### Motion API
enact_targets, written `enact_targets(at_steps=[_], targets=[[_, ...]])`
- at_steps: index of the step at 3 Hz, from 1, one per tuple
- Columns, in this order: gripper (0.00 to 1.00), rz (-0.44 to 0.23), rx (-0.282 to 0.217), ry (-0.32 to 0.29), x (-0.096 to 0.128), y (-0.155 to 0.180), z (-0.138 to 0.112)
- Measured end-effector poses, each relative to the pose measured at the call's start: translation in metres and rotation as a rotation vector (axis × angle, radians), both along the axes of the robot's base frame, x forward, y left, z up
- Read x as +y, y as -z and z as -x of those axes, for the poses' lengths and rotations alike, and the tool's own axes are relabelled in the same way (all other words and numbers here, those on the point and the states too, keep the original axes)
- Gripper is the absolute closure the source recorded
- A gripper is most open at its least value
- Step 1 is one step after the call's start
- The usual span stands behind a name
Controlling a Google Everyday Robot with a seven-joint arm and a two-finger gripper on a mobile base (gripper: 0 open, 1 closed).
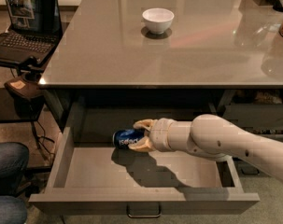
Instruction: Place pepsi can into top drawer
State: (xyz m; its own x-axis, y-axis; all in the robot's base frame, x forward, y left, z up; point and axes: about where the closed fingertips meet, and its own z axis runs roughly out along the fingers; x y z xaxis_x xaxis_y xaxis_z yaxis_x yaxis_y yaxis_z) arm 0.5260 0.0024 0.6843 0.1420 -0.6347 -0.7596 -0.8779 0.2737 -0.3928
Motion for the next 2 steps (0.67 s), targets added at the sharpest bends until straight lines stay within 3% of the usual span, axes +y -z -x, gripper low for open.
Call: enact_targets(at_steps=[2], targets=[[0.58,0.0,0.0,0.0,0.0001,0.0,0.0]])
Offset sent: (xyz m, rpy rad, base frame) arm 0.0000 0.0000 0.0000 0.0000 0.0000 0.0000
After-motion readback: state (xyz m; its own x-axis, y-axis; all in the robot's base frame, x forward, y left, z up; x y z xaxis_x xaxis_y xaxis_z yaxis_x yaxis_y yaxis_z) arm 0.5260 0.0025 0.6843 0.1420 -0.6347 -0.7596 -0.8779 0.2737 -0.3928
